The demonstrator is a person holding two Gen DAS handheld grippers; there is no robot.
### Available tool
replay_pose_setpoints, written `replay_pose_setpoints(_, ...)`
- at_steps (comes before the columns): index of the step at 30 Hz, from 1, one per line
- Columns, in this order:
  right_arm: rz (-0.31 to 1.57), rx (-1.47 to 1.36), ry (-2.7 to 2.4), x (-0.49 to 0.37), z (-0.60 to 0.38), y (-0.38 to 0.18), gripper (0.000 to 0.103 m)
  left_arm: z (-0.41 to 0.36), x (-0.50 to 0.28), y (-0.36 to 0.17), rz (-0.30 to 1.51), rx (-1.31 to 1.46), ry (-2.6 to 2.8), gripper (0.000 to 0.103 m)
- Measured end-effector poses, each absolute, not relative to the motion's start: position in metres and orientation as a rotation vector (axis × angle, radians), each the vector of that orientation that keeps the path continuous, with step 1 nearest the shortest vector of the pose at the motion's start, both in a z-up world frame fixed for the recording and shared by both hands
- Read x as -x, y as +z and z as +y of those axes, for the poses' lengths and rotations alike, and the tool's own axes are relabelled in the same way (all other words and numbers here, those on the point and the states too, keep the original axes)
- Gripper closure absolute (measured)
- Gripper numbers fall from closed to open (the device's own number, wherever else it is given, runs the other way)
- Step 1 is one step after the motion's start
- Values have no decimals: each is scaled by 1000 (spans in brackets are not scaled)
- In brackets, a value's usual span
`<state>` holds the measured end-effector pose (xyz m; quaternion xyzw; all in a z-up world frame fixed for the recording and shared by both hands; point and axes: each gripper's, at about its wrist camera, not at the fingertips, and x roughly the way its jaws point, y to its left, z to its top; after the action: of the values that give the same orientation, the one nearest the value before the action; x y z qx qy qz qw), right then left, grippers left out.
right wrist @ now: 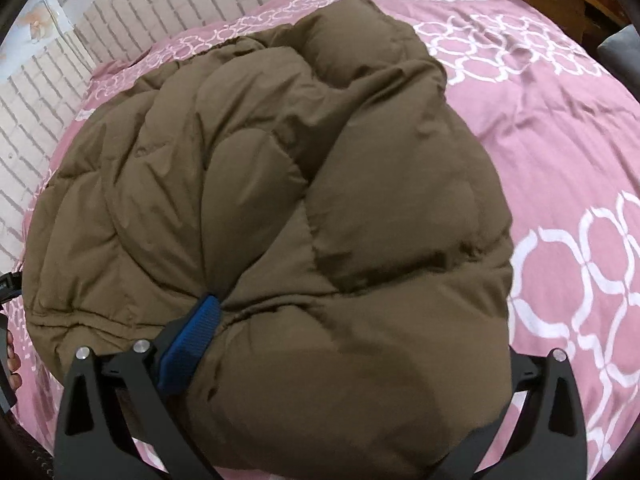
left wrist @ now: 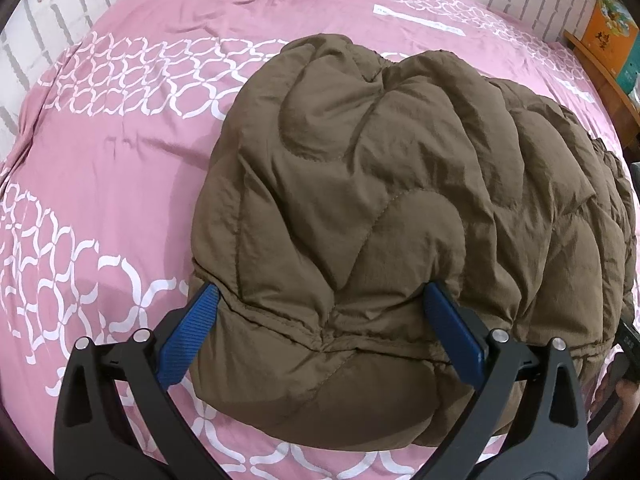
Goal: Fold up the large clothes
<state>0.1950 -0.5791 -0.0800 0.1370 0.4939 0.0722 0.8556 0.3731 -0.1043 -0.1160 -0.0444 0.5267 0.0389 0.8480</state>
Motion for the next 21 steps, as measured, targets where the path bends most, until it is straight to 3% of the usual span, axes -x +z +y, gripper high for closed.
replay_pose_setpoints(3,1045,-258,175,-197,-574,-75,15,-103,-374,-116,1115,100,76,3)
replay_pose_setpoints(5,1043,-223,182,-199,-564,-66,31,-102,-376,-116,1117,99,73,3)
replay_pose_setpoints(8,1027,-154,171,-200,-551,-58,45,-98,-377,-113,1118,86,60,3)
replay_pose_setpoints(15,1031,-110,170,-202,-538,-53,46,-68,-363,-92,1105,130,50,3)
replay_pose_setpoints(21,1030,-116,172,-203,-541,-54,44,-68,-368,-119,1203,119,-16,3)
